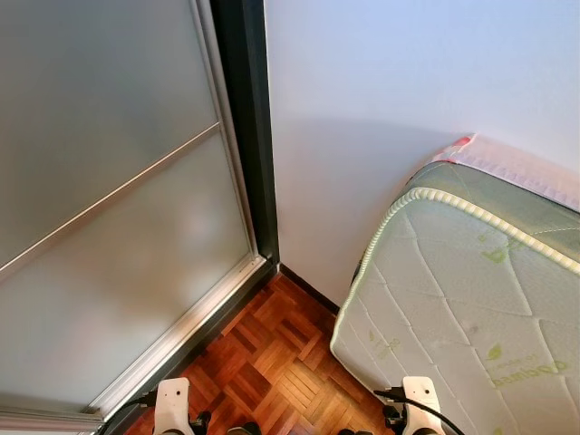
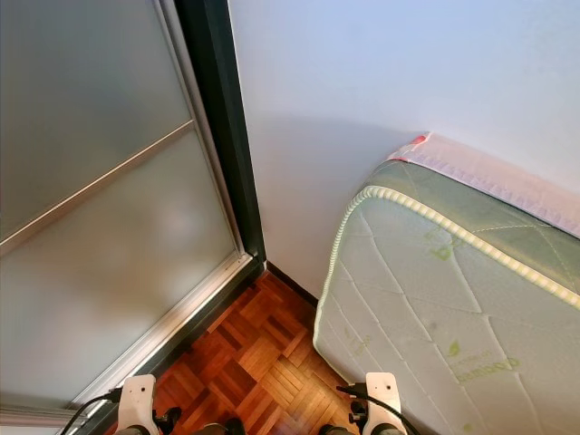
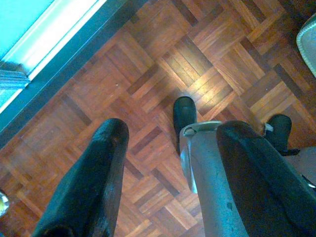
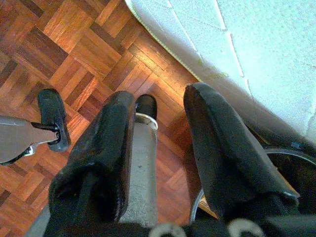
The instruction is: Clean up the room
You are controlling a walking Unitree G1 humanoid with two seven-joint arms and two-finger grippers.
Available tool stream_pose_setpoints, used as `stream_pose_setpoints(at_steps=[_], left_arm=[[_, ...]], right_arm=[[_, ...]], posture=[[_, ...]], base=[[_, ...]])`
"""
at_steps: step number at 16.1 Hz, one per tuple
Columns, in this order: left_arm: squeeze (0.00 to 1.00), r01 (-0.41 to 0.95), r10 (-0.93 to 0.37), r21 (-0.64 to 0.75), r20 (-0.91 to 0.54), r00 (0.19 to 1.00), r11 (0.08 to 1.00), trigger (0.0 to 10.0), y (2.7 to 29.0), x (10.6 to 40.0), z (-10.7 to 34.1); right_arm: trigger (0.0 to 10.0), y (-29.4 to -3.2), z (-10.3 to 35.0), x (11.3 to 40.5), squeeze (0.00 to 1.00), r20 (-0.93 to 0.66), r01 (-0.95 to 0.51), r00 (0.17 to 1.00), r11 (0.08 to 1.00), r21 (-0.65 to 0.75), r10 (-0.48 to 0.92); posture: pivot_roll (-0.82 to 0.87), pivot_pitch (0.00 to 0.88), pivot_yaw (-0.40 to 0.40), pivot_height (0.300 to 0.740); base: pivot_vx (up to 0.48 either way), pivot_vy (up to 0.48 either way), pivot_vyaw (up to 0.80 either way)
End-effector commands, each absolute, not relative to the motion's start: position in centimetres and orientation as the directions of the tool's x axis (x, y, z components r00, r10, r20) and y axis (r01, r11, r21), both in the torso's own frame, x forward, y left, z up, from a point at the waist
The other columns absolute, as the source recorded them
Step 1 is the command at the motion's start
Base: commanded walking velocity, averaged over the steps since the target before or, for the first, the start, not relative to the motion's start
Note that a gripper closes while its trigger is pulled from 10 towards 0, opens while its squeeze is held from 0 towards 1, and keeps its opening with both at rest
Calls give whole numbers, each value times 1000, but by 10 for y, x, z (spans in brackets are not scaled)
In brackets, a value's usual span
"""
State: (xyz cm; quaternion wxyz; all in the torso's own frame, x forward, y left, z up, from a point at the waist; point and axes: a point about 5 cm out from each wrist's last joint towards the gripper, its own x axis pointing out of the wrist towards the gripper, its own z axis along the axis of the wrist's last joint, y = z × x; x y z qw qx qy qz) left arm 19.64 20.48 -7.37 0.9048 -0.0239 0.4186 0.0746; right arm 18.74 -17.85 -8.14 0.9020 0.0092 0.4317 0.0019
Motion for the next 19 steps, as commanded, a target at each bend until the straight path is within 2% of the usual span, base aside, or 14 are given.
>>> stream_pose_setpoints(at_steps=[1, 3, 4, 5, 7, 14, 19], left_arm=[[0, -83, 61, 20, -844, 532, 996, 10000, 226, 147, -91], [0, -102, 72, 21, -847, 527, 995, 10000, 230, 144, -92], [0, -95, 68, 21, -843, 533, 995, 10000, 229, 148, -91], [0, -77, 51, 10, -828, 558, 997, 10000, 219, 165, -86], [0, -103, 53, -8, -817, 575, 995, 10000, 213, 172, -84], [0, -158, 89, -2, -819, 566, 987, 10000, 221, 167, -85], [0, -157, 96, 8, -822, 562, 988, 10000, 221, 167, -85]], right_arm=[[10000, -219, -67, 206, 0, -793, 120, 609, 990, 74, -15], [10000, -218, -66, 208, 0, -783, 123, 621, 990, 75, -18], [10000, -218, -66, 208, 0, -785, 106, 619, 992, 62, -17], [10000, -218, -67, 206, 0, -787, 115, 617, 990, 79, -9], [10000, -219, -63, 213, 0, -790, 132, 612, 989, 63, -32], [10000, -217, -58, 222, 0, -777, 140, 630, 987, 83, -24], [10000, -214, -59, 222, 0, -773, 94, 635, 994, 63, -11]], posture=[[-23, 0, -38, 740], [-38, 0, -34, 740], [-39, 0, -37, 740], [-30, 0, -43, 740], [-26, 0, -48, 740], [-24, 0, -47, 740], [-20, 0, -47, 740]], base=[[0, 0, 0], [0, 0, 0], [0, 0, 0], [0, 0, 0], [0, 0, 0], [0, 0, 0], [0, 0, 0]])
